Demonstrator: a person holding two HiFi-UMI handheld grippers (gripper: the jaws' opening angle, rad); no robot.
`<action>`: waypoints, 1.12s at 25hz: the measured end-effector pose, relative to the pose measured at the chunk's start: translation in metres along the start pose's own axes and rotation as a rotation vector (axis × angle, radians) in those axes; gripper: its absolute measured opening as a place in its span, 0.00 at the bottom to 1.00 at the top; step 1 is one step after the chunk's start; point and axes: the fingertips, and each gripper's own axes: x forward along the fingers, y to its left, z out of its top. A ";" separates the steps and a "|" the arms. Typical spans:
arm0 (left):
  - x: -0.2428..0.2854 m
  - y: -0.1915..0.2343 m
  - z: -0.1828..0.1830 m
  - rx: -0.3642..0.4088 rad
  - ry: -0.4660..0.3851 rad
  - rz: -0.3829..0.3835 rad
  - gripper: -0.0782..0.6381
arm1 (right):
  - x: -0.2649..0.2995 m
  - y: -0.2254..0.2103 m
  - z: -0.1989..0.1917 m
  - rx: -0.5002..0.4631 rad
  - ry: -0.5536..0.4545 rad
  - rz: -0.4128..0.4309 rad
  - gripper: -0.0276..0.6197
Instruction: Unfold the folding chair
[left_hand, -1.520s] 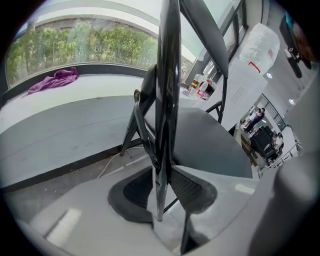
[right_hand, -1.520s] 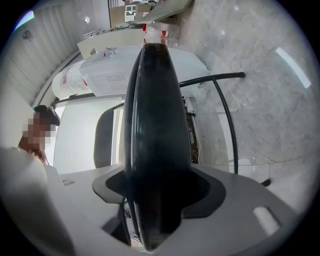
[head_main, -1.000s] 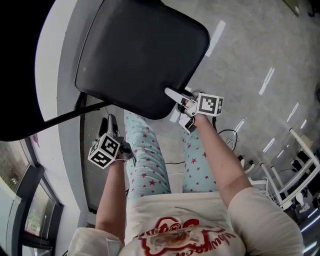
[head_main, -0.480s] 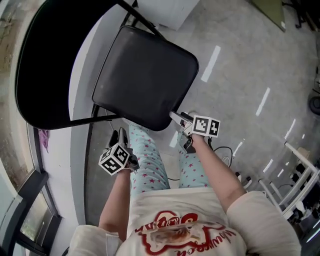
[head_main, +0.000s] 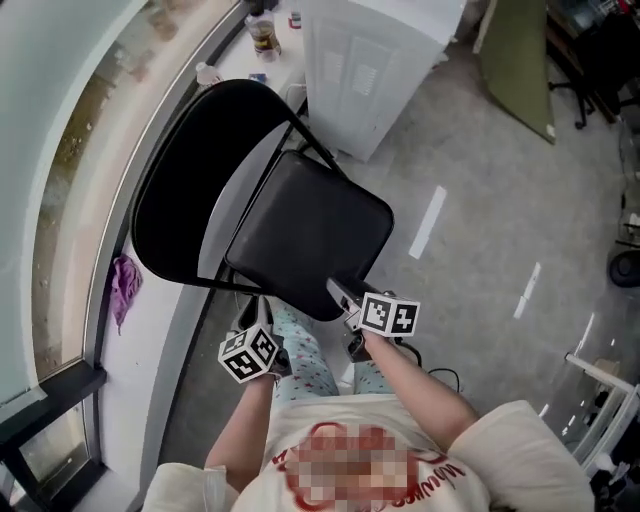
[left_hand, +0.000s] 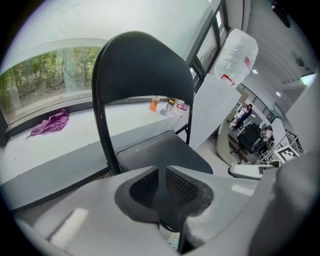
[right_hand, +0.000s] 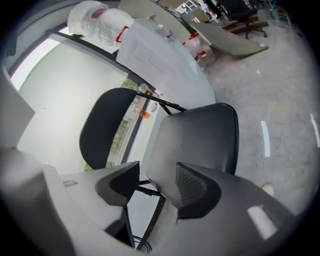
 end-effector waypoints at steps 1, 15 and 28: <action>-0.002 -0.006 0.011 0.001 -0.018 -0.010 0.19 | -0.003 0.015 0.011 -0.020 -0.022 0.015 0.41; -0.080 -0.124 0.142 0.122 -0.290 -0.204 0.12 | -0.084 0.202 0.108 -0.396 -0.269 0.226 0.08; -0.159 -0.220 0.199 0.269 -0.489 -0.413 0.12 | -0.156 0.266 0.135 -0.669 -0.431 0.325 0.08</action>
